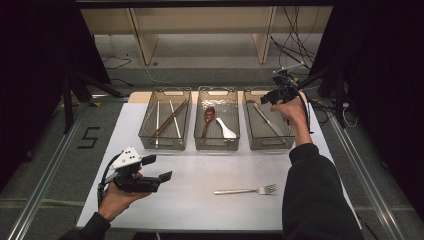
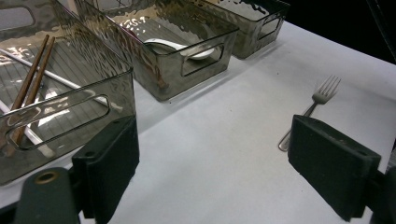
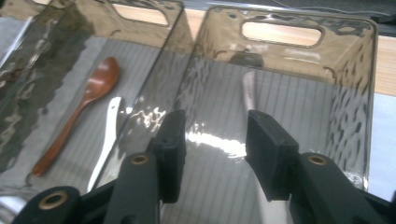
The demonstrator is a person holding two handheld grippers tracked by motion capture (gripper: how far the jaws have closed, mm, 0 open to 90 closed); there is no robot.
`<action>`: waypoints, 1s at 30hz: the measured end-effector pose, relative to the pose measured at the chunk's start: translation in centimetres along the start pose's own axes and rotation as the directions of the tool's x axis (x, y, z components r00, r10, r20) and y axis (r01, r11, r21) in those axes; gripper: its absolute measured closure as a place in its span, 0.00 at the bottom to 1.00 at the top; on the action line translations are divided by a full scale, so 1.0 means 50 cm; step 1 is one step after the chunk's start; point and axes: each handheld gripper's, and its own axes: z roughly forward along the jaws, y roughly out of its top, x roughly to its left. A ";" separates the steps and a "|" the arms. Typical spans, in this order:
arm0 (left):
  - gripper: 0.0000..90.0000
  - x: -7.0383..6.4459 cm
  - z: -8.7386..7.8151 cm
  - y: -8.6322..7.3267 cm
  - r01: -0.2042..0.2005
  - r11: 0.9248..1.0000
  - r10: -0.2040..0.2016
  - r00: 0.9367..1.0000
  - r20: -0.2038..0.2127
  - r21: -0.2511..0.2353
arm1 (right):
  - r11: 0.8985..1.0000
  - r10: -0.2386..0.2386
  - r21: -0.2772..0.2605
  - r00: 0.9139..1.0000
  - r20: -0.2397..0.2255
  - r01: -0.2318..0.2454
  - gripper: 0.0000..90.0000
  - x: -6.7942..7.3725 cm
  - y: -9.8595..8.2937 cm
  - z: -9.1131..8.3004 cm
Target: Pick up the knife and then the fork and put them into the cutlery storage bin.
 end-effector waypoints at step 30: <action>0.18 0.004 -0.006 -0.001 0.011 1.000 -0.011 1.000 -0.011 -0.011 | 0.941 -0.338 -0.100 0.905 -0.260 0.323 0.37 0.151 -0.207 -0.112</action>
